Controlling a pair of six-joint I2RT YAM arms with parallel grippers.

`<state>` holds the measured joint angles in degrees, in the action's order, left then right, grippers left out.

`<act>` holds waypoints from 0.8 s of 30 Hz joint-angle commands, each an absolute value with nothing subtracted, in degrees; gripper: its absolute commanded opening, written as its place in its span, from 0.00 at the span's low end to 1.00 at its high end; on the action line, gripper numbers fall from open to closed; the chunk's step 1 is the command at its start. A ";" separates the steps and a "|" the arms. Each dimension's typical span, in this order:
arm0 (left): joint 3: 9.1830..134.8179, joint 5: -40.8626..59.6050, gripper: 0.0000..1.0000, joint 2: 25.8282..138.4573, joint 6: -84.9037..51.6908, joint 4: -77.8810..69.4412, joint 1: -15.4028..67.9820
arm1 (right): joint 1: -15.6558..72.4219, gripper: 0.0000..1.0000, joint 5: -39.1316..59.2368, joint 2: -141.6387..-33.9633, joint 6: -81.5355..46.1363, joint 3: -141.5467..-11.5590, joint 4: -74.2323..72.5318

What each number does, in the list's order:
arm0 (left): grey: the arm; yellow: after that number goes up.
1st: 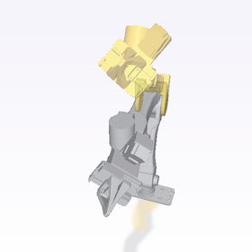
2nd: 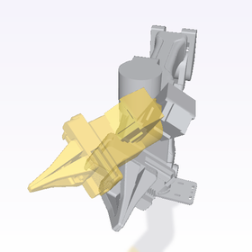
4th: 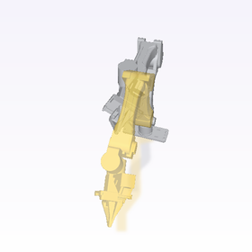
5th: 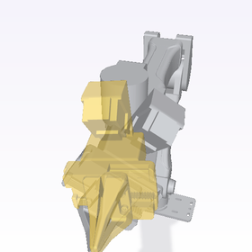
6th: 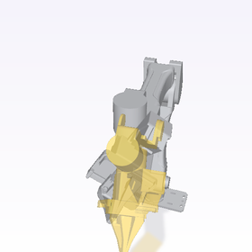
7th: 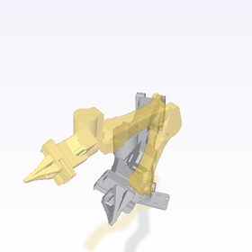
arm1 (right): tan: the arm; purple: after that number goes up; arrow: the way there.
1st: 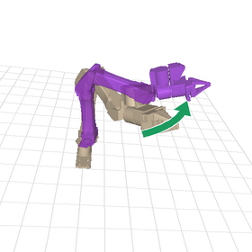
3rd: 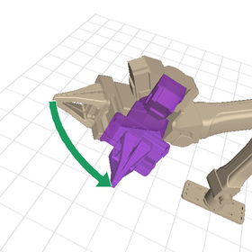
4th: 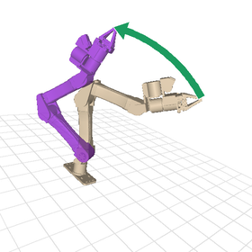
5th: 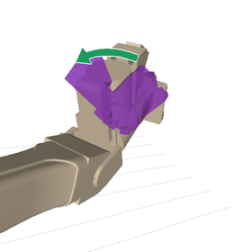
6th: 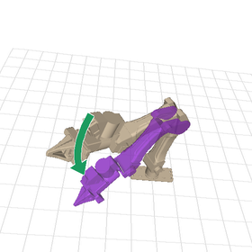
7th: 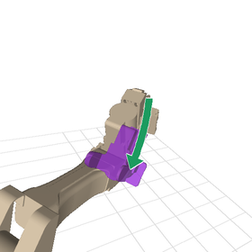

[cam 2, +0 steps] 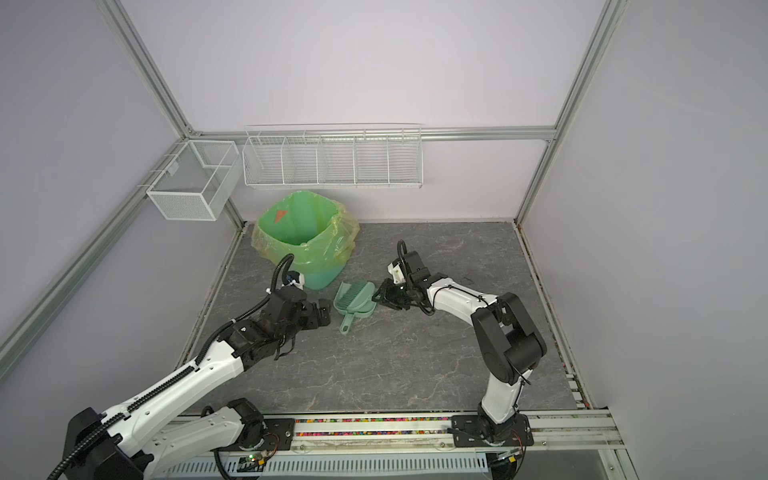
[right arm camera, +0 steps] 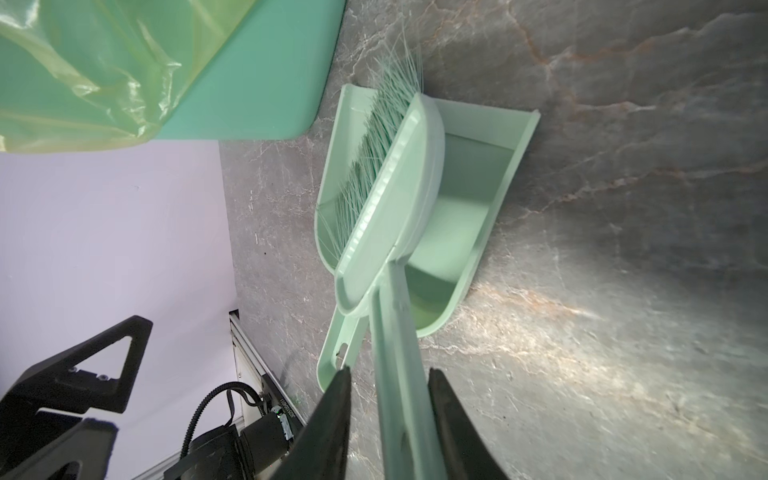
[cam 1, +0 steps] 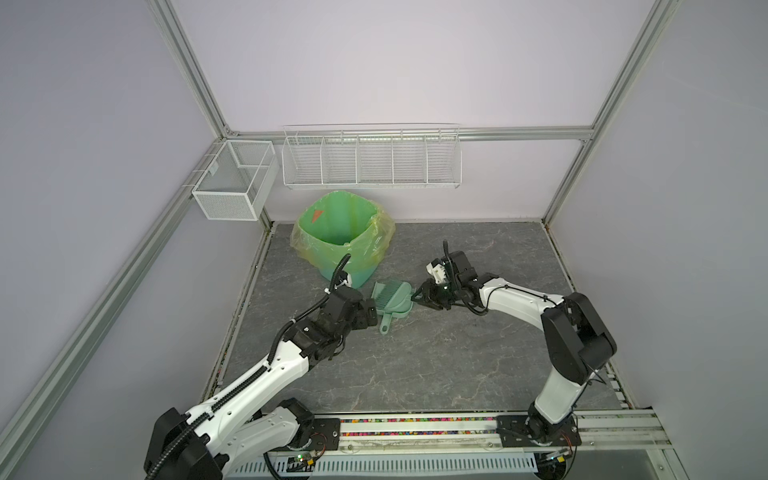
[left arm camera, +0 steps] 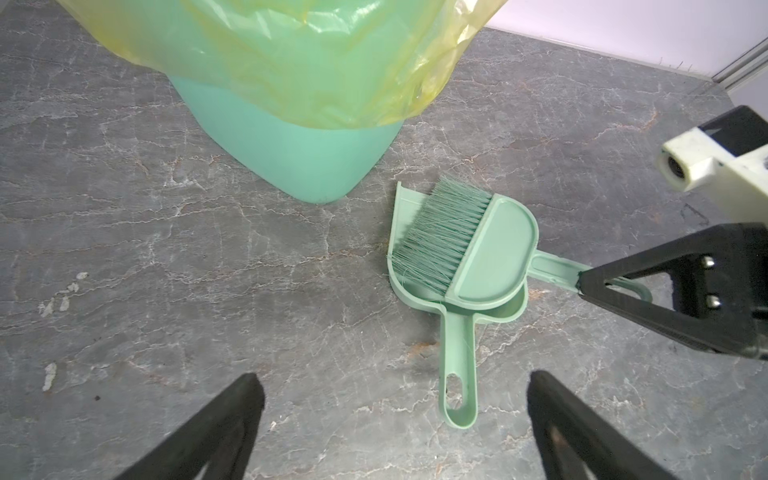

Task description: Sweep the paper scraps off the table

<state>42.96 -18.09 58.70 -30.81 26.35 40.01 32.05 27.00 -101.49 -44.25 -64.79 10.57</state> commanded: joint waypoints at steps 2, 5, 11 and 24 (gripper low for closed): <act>43.92 -20.19 0.99 58.55 -30.63 27.34 39.55 | 31.90 0.43 25.96 -101.16 -42.15 -67.12 15.19; 43.74 -20.48 0.99 59.09 -30.65 27.16 39.55 | 31.90 0.51 24.76 -100.93 -40.74 -67.85 18.37; 43.48 -19.85 0.99 59.59 -31.29 26.64 39.53 | 31.82 0.60 21.97 -99.15 -39.96 -67.15 20.67; 41.23 -19.10 0.99 60.74 -33.20 23.94 39.47 | 31.49 0.78 14.44 -94.85 -36.14 -66.97 28.81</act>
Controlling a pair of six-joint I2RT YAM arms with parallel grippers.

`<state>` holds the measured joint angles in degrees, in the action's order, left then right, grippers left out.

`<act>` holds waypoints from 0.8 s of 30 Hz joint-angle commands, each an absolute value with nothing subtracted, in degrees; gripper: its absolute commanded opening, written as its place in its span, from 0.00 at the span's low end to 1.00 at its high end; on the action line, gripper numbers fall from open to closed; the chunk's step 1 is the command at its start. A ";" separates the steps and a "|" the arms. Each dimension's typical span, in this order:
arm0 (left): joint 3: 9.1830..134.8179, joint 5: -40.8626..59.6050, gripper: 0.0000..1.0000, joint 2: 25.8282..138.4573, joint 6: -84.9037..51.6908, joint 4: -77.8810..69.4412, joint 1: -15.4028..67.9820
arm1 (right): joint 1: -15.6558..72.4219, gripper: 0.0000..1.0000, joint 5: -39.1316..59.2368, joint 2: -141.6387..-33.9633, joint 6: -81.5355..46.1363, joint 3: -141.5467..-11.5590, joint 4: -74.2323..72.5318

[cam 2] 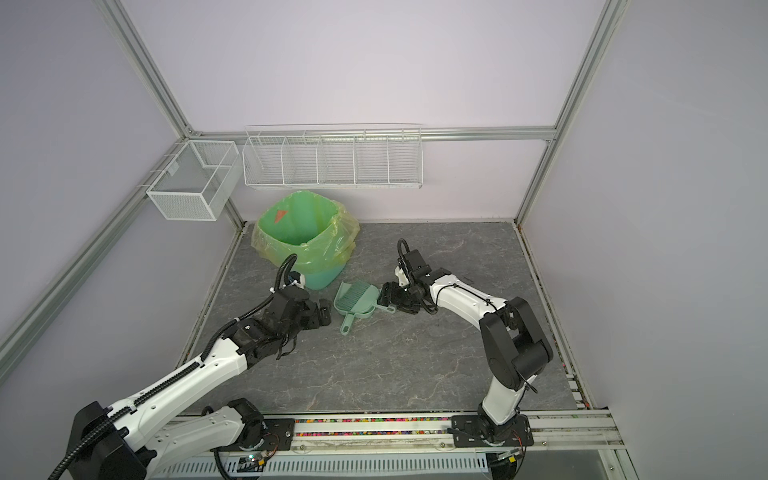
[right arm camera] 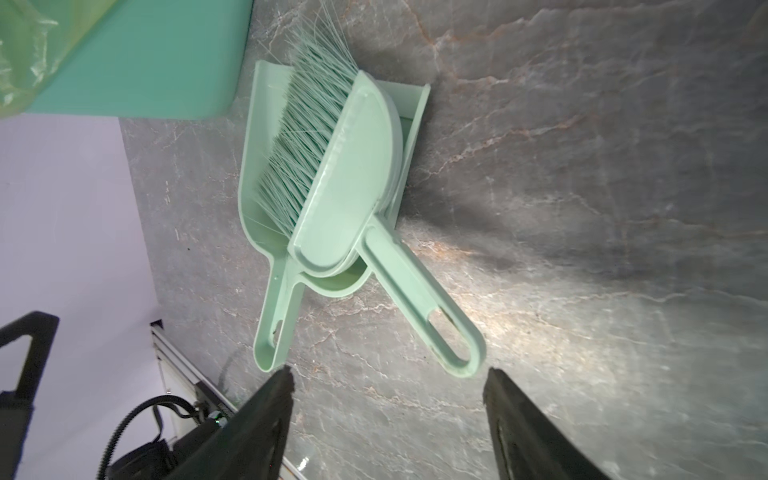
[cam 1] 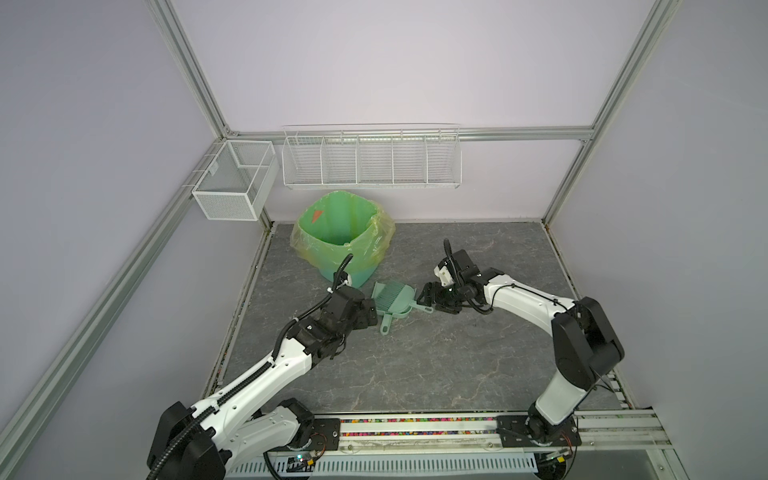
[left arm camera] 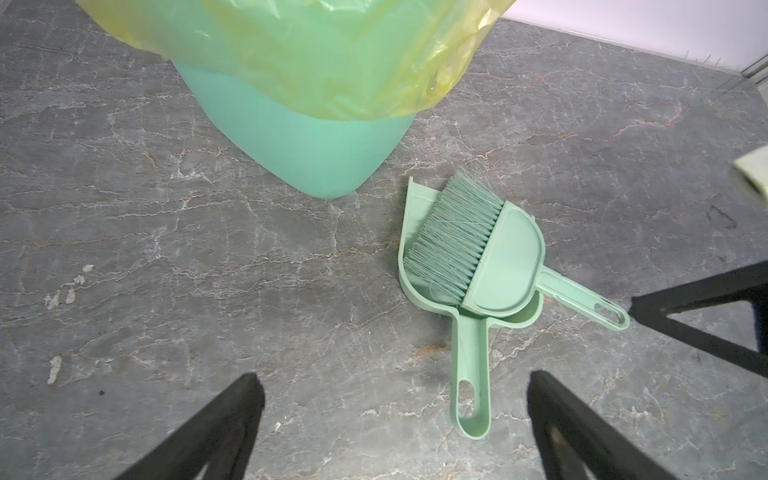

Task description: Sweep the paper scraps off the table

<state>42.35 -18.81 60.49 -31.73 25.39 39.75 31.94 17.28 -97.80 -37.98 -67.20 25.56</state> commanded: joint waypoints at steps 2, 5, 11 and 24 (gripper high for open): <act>41.20 -19.74 0.99 60.64 -33.34 23.61 39.47 | 31.28 0.81 13.25 -93.58 -35.18 -67.13 30.32; 41.94 -21.20 0.99 60.87 -32.39 23.71 39.47 | 30.85 0.88 12.45 -91.56 -33.86 -67.15 31.89; 44.10 -28.48 0.99 62.24 -28.14 25.05 39.46 | 29.80 0.98 9.56 -86.26 -32.37 -65.75 33.82; 46.99 -46.03 0.99 69.40 -14.57 16.05 38.18 | 23.58 0.89 2.33 -71.63 -26.73 -61.89 36.77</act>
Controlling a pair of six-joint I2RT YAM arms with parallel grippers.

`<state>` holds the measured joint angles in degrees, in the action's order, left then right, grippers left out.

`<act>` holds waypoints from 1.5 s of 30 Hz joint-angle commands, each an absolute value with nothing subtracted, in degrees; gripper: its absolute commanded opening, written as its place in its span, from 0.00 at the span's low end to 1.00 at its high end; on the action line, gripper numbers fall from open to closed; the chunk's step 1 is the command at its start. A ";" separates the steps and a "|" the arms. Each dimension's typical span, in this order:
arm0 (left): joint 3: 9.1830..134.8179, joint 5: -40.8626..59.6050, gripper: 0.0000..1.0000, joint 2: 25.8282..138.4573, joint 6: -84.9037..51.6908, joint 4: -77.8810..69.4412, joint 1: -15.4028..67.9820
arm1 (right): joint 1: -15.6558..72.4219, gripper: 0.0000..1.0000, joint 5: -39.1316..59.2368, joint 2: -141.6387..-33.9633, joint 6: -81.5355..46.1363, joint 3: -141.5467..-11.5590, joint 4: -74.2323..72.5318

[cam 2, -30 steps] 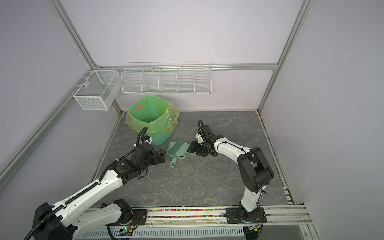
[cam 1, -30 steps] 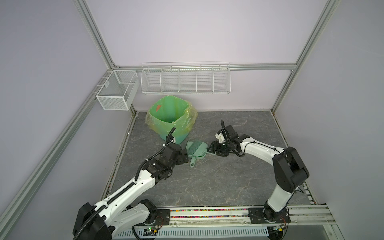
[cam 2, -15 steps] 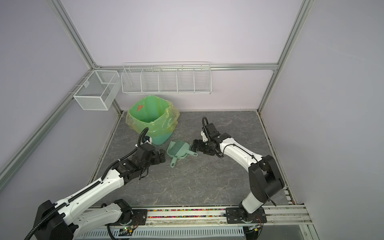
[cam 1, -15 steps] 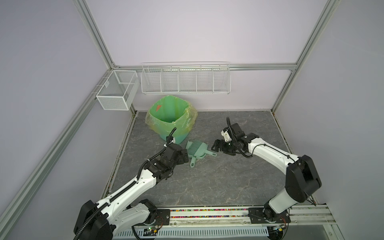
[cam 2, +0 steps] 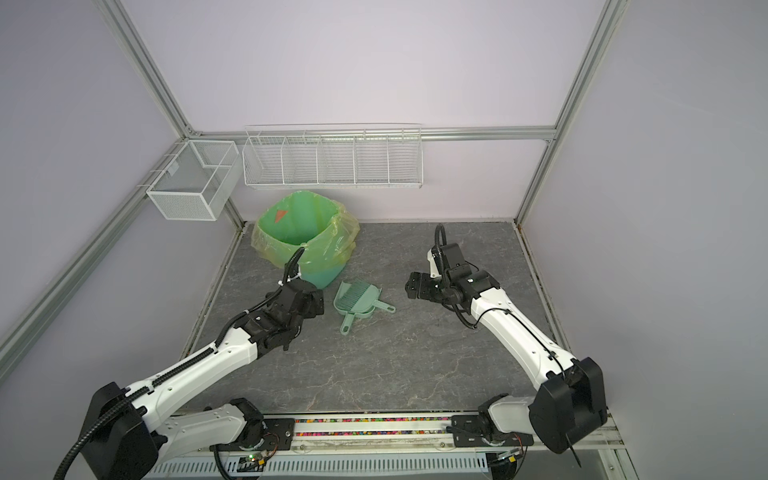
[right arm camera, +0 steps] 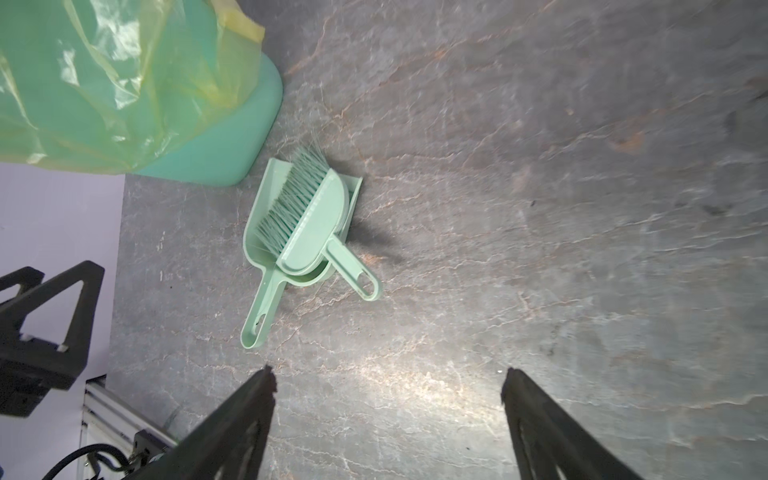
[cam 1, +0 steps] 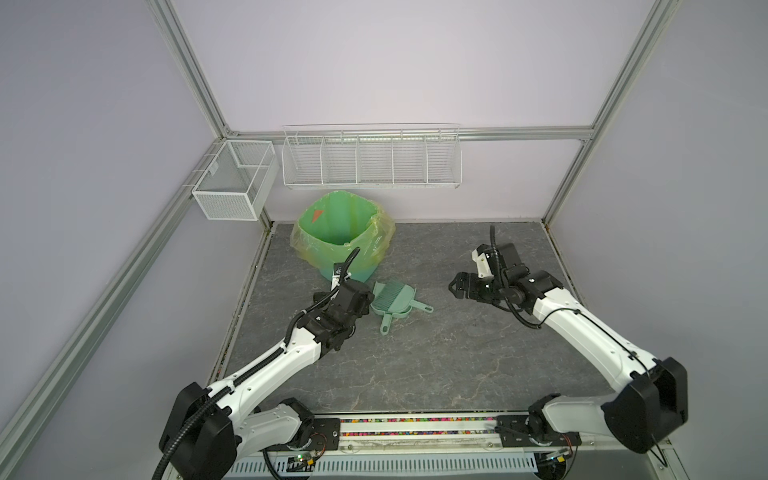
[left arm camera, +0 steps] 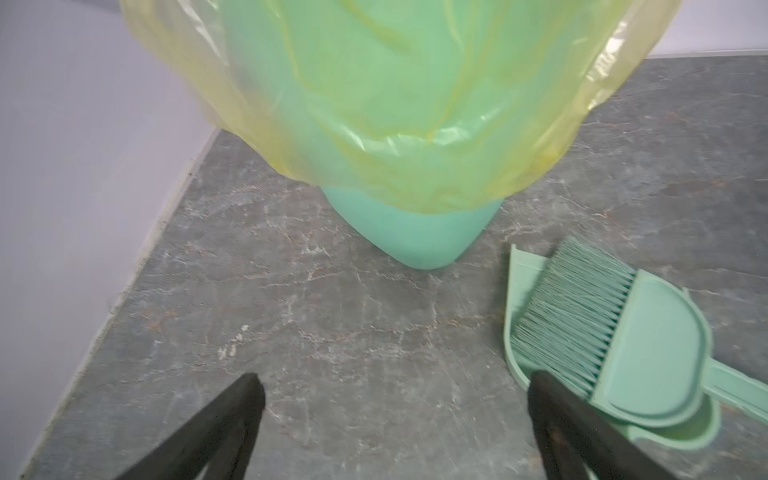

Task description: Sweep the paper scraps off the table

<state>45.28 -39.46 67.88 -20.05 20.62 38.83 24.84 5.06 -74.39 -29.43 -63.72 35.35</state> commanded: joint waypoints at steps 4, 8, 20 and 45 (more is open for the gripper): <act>47.58 -48.51 0.99 71.53 -10.83 13.22 34.31 | 20.72 0.89 0.64 -66.92 -24.72 -60.85 38.12; 44.89 -45.66 0.99 70.05 -10.67 8.56 26.14 | 18.00 0.89 -3.25 -62.59 -22.91 -59.46 38.77; 29.36 -48.96 0.99 75.72 -2.12 -33.12 16.24 | 9.58 0.89 -5.63 -57.92 -21.33 -53.86 36.92; 21.00 -32.58 0.99 86.66 2.73 -55.55 11.51 | 7.65 0.89 -24.05 -57.71 -21.11 -35.11 14.00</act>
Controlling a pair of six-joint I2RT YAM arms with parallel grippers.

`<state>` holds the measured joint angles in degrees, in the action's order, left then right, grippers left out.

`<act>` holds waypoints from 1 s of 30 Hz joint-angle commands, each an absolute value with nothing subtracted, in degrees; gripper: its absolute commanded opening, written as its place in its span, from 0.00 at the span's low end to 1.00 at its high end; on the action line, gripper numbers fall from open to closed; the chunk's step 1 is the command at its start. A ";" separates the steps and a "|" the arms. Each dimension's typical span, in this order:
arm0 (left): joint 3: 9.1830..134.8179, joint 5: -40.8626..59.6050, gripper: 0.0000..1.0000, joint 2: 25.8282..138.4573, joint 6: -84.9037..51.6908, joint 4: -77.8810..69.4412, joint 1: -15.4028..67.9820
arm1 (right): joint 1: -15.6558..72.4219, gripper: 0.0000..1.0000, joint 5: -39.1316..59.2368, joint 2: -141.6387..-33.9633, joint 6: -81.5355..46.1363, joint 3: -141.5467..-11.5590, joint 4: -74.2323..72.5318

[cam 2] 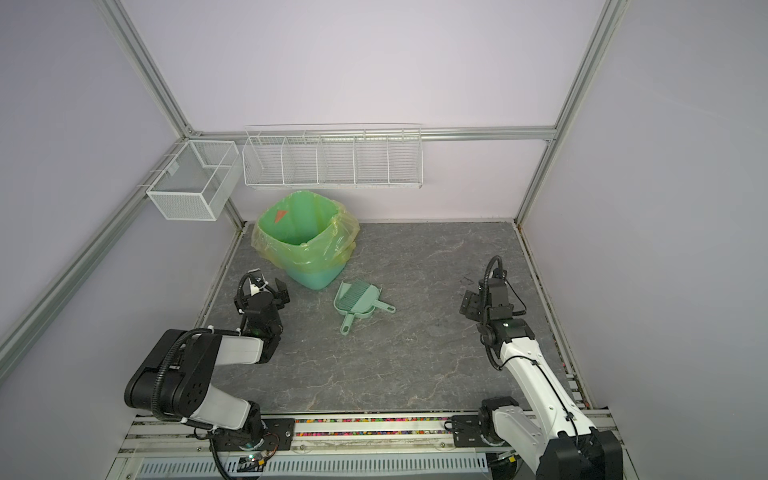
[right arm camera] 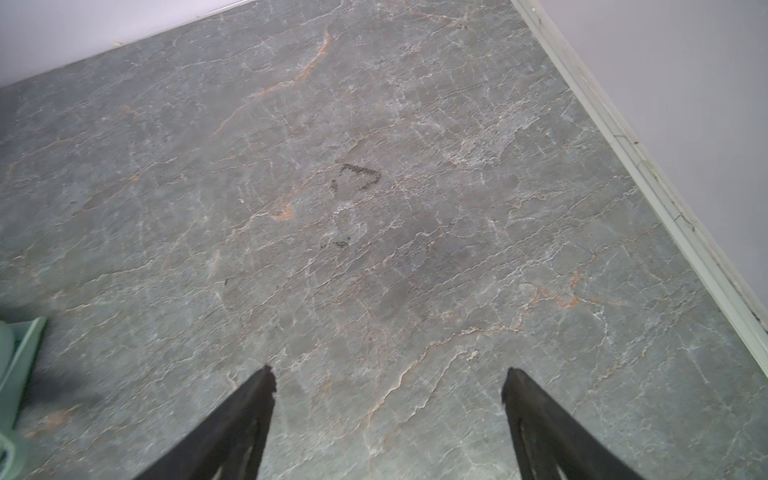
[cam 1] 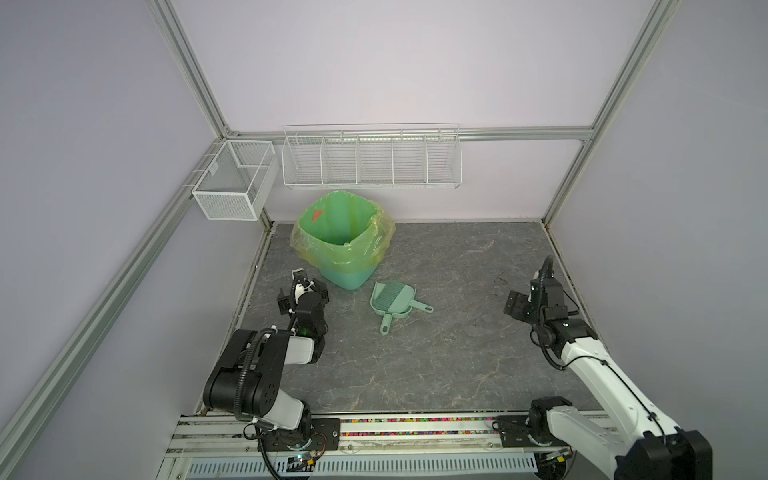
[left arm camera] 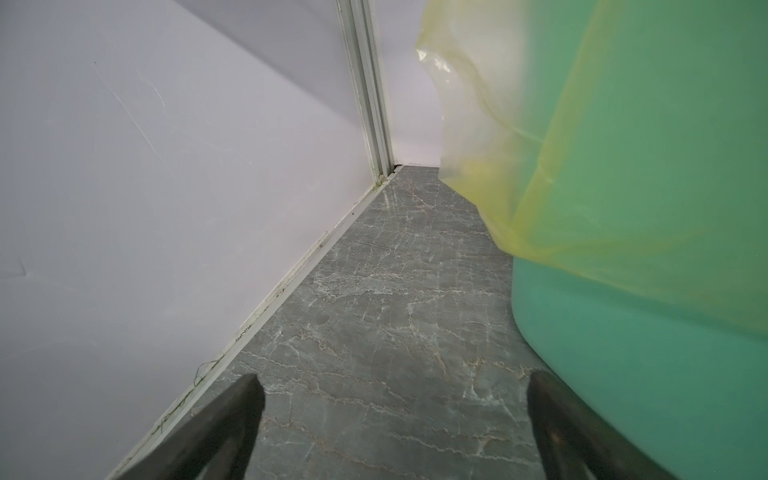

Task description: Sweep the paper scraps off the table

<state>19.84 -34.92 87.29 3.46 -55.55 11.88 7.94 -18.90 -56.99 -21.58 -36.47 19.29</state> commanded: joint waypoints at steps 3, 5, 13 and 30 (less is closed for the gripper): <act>23.01 -28.14 0.99 86.44 1.39 -50.74 9.32 | 7.65 0.89 -28.90 -60.01 -20.07 -33.55 8.76; 24.88 -22.88 0.99 86.77 -0.67 -46.79 6.35 | 7.67 0.89 -31.95 -62.38 -20.09 -33.45 6.44; 21.94 -21.38 0.99 88.44 -0.75 -52.23 5.89 | 7.42 0.89 -39.59 -68.65 -18.32 -33.23 -3.11; 21.84 -22.46 0.99 89.47 -0.97 -54.32 5.89 | 2.48 0.89 -47.95 -80.17 -14.87 -22.24 -38.35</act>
